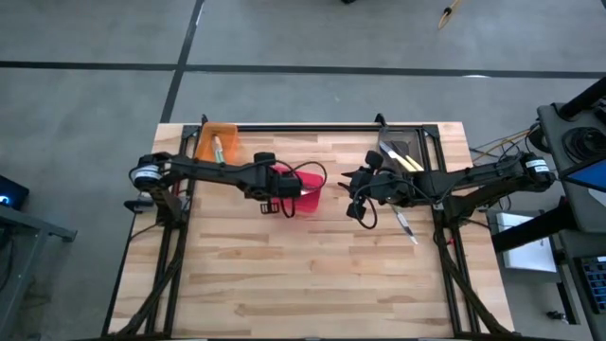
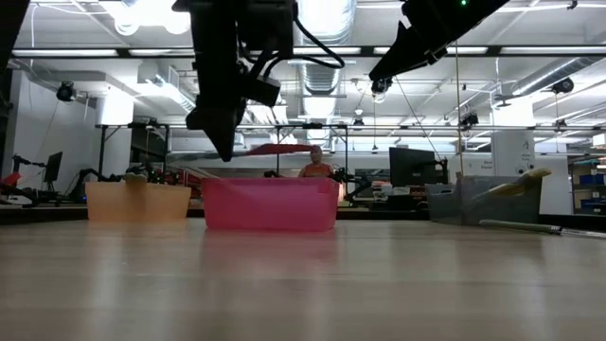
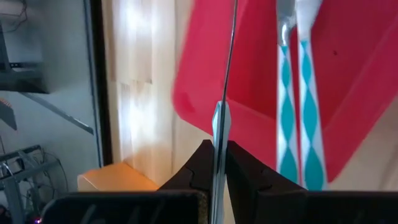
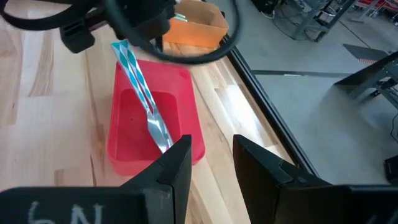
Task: Sort silverware by color (type)
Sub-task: Put the white patterned table knife into the red bin
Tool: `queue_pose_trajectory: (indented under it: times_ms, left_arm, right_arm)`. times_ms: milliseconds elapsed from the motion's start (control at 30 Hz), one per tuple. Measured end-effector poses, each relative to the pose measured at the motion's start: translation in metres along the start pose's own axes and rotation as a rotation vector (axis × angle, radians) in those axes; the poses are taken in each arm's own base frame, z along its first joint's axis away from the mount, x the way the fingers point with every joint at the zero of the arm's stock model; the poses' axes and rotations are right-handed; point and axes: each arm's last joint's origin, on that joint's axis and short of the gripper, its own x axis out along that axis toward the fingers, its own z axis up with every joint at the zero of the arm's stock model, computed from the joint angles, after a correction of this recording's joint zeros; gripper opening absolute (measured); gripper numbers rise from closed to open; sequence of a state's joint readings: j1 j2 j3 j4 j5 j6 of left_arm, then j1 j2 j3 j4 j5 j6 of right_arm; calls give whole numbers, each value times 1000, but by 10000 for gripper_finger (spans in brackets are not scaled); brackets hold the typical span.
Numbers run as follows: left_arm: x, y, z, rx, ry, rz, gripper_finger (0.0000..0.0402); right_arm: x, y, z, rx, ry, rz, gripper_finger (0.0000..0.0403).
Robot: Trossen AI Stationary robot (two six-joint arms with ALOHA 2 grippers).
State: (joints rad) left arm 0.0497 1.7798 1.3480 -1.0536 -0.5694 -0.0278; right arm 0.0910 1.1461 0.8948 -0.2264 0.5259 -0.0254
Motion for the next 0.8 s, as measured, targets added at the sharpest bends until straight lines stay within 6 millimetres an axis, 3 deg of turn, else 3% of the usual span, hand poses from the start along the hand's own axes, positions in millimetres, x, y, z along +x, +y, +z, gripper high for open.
queue_pose_trajectory:
  times_ms: [267,800]
  left_arm:
    - [-5,15,8,-5,-33,-17,9]
    - [0,10,16,-53,-75,-87,9]
  right_arm:
    - [0,0,0,0,0,0,109]
    - [0,0,0,-5,1,0,109]
